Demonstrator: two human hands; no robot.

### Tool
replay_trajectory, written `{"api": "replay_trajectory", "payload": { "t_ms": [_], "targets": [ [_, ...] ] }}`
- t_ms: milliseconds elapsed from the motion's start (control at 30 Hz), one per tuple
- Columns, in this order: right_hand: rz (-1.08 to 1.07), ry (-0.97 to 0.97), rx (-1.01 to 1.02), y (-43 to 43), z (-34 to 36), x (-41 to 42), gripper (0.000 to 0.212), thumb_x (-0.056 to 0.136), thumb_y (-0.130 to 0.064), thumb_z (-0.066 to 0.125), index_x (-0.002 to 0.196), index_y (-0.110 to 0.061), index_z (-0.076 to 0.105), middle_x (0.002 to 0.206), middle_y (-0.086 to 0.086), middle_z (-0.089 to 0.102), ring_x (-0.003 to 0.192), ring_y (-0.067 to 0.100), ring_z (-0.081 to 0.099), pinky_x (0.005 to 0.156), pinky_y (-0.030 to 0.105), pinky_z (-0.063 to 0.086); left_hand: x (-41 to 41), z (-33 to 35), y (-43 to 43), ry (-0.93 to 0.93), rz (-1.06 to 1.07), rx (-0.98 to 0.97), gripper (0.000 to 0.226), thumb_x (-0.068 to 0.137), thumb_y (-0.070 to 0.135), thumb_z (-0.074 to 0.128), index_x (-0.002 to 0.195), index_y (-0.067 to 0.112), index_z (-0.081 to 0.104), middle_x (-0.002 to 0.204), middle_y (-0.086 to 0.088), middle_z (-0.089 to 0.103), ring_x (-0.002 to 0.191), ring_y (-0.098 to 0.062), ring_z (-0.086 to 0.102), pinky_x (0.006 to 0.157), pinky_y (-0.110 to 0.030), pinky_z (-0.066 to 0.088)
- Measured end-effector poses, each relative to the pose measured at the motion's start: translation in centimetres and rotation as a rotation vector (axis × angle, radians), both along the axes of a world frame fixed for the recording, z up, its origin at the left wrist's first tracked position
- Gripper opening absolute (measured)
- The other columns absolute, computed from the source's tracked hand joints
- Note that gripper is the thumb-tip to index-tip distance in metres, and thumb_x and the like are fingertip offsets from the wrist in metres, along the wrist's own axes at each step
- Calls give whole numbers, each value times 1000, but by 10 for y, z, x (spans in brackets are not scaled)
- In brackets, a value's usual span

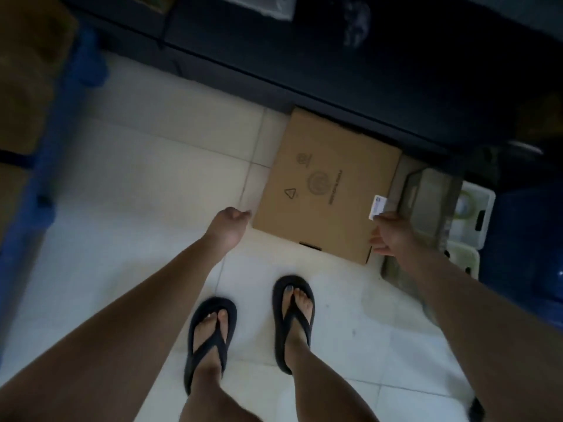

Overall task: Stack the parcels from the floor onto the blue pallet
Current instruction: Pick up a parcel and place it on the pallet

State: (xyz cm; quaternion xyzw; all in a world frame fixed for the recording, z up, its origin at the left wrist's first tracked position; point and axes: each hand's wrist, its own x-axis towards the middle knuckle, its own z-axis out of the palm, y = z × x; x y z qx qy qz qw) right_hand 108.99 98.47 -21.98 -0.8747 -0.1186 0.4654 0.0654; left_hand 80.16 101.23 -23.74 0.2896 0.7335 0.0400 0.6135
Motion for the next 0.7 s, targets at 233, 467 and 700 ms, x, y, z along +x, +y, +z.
{"api": "replay_trajectory", "payload": {
  "t_ms": [233, 467, 700],
  "targets": [
    [-495, -14, -27, -66, -155, 43, 81, 80, -48, 66, 144, -18, 28, 146, 9, 37, 125, 34, 43, 93, 48, 42, 36, -162, 13, 109, -163, 41, 58, 92, 31, 53, 144, 17, 33, 141, -14, 45, 119, -33, 51, 90, -38, 50],
    [-689, 244, 168, -91, -209, 54, 64, 84, -34, 66, 140, -32, 34, 148, 8, 34, 130, 42, 36, 99, 60, 40, 58, -215, 2, -61, 108, -71, 52, 92, 42, 50, 139, 26, 36, 147, -4, 35, 133, -33, 36, 87, -58, 50],
    [-747, 148, 279, -91, -127, 34, 60, 88, -12, 62, 141, -22, 36, 144, 4, 42, 129, 32, 40, 99, 60, 40, 32, -134, -24, -63, 118, -81, 43, 97, 31, 44, 137, 16, 39, 144, -10, 39, 129, -33, 42, 88, -46, 52]
  ]
}}
